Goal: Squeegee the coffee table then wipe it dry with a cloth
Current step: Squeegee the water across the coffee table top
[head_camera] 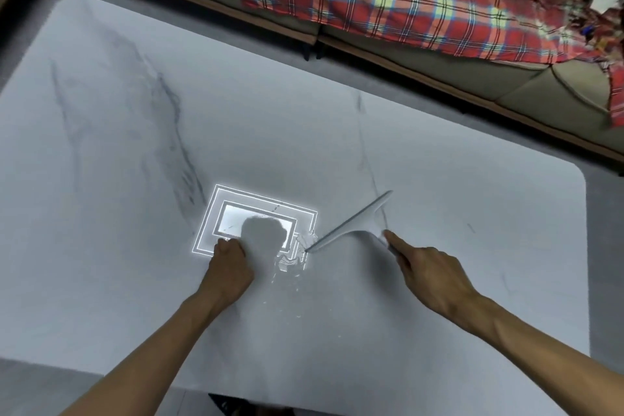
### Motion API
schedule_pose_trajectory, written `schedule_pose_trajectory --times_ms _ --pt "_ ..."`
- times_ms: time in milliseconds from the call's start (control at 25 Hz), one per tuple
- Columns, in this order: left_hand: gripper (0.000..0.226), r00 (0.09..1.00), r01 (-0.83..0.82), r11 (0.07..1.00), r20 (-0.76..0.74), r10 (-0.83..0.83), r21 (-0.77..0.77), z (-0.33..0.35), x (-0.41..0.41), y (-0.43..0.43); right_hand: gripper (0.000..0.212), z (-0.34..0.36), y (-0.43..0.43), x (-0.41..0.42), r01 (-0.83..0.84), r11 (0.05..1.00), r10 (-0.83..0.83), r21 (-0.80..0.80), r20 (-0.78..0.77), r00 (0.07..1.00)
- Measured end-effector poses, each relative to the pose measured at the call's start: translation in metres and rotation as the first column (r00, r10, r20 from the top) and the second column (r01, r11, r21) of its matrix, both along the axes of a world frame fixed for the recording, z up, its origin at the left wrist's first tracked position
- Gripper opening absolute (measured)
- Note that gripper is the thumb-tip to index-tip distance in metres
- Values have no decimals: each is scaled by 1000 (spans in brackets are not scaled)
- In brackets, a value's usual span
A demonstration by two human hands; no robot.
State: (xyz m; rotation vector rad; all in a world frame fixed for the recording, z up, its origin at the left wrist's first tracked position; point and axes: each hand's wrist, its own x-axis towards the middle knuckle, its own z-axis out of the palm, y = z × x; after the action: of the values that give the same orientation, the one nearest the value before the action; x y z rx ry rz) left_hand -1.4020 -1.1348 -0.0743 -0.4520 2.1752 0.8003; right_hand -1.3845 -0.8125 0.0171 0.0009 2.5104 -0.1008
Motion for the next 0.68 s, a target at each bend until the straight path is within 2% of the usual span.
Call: schedule_pose_trajectory --times_ms 80,160,240,320,440,560,680 --pt "5 999 -35 999 -15 36 24 4 22 -11 46 16 -7 -2 -30 999 31 24 -8 1000" --pt "6 991 -116 993 -58 117 22 10 32 -20 46 24 -28 -12 -105 994 103 -40 -37 994" --pt "12 960 -257 966 -112 257 18 21 40 -32 45 21 -69 -20 -259 954 258 -149 -25 966" --pt "12 914 -369 929 -180 362 -3 26 44 -48 43 3 -117 -18 -442 868 450 -227 -19 893" --pt "10 872 -455 890 -215 440 -20 27 54 -73 42 -27 -179 -5 -672 698 674 -248 -91 733" --pt "12 874 -465 885 -178 453 -28 27 69 -91 44 -42 -217 4 -745 614 746 -261 -116 656" --pt "15 906 -408 912 -138 400 -34 17 80 -95 42 -55 -223 3 -740 628 724 -238 -170 669"
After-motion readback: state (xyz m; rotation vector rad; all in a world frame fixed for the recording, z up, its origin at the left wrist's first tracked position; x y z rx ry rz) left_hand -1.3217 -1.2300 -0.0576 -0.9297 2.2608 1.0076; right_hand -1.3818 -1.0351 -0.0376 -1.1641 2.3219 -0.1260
